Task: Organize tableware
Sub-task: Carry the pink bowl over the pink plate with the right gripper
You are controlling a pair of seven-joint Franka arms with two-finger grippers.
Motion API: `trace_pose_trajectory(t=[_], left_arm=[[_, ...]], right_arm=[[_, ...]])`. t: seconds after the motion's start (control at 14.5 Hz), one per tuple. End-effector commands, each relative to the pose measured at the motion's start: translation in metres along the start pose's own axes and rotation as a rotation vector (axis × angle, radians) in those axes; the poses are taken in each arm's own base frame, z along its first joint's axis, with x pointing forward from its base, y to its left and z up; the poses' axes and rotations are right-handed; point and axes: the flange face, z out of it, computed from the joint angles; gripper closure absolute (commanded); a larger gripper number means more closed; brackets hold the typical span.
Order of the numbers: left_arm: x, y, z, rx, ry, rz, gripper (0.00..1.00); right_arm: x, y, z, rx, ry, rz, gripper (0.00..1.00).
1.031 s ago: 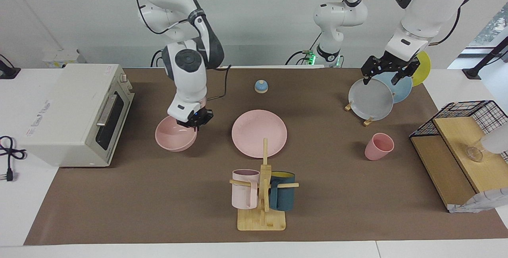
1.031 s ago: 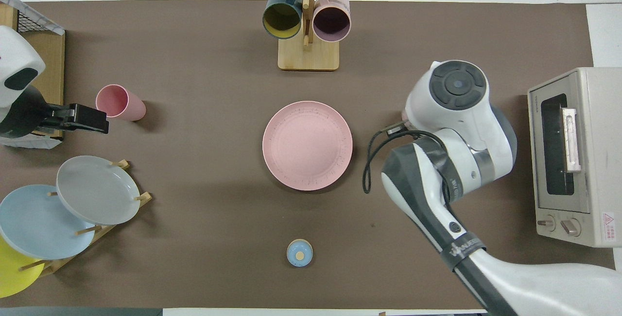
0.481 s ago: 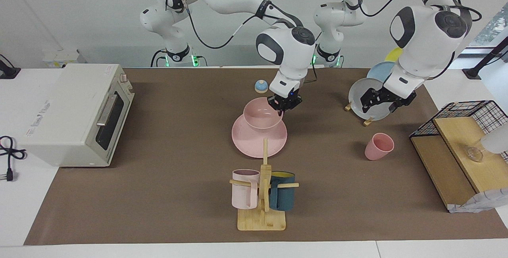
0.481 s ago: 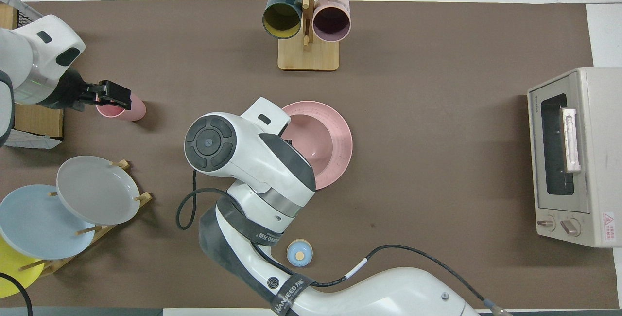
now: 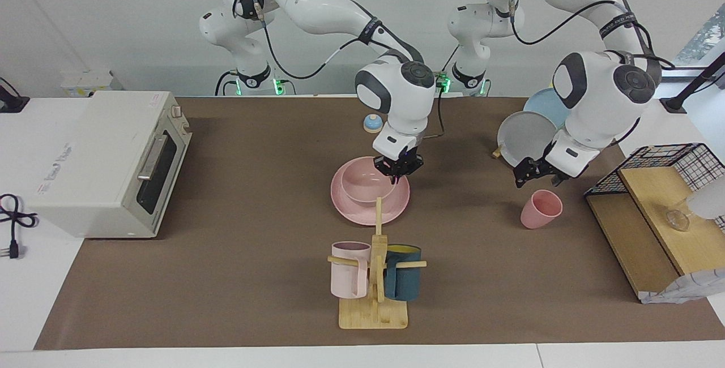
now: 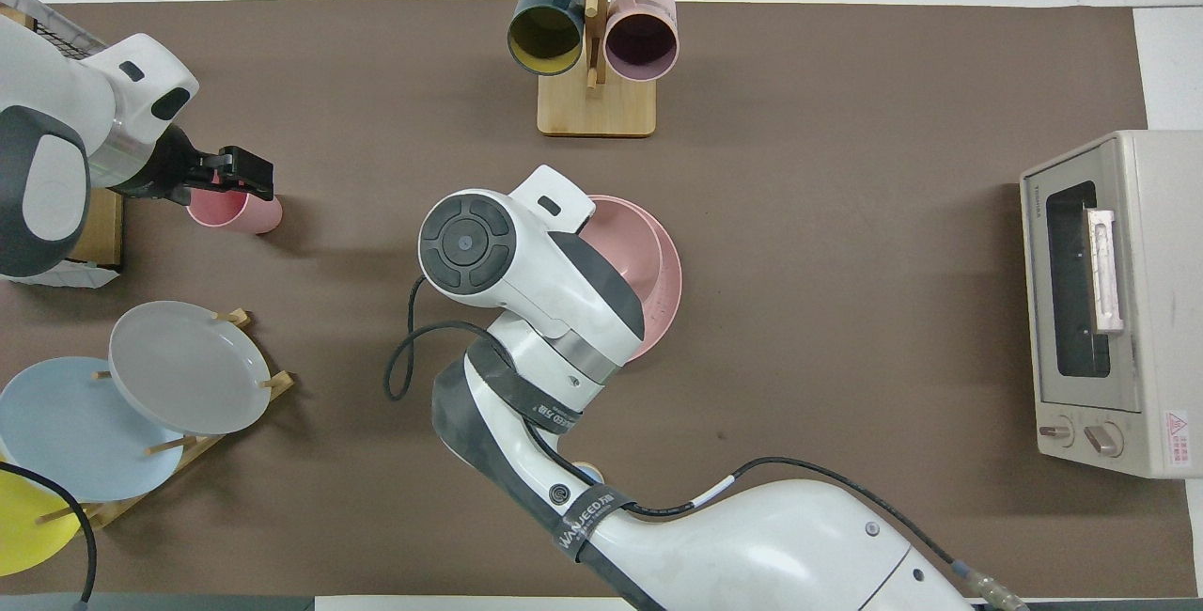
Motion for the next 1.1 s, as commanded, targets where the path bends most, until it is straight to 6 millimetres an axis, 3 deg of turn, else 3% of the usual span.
trace_pose_trajectory(t=[0.0, 0.14, 0.69, 0.83, 0.89, 0.96, 1.03], left_arm=[[-0.002, -0.005, 0.025, 0.008, 0.018, -0.014, 0.0], [0.002, -0.015, 0.031, 0.004, 0.022, -0.032, 0.0], [0.008, -0.016, 0.049, 0.001, 0.029, -0.035, 0.0], [0.009, -0.014, 0.052, 0.001, 0.038, -0.037, 0.0], [0.008, -0.014, 0.056, 0.002, 0.038, -0.036, 0.05], [0.008, -0.014, 0.058, 0.002, 0.038, -0.035, 0.13], [0.008, -0.014, 0.058, 0.002, 0.037, -0.035, 0.23]], right_arm=[[-0.012, 0.009, -0.003, 0.001, -0.006, -0.012, 1.0], [-0.012, 0.01, -0.006, 0.007, -0.011, -0.001, 1.0], [-0.011, 0.007, -0.006, 0.037, -0.005, 0.012, 1.0], [-0.007, 0.01, -0.007, 0.05, -0.006, 0.024, 0.92], [-0.005, 0.011, -0.011, 0.057, -0.009, 0.031, 0.88], [0.0, 0.012, -0.022, 0.067, -0.01, 0.042, 0.76], [0.004, 0.007, -0.032, 0.088, -0.024, 0.055, 0.72]])
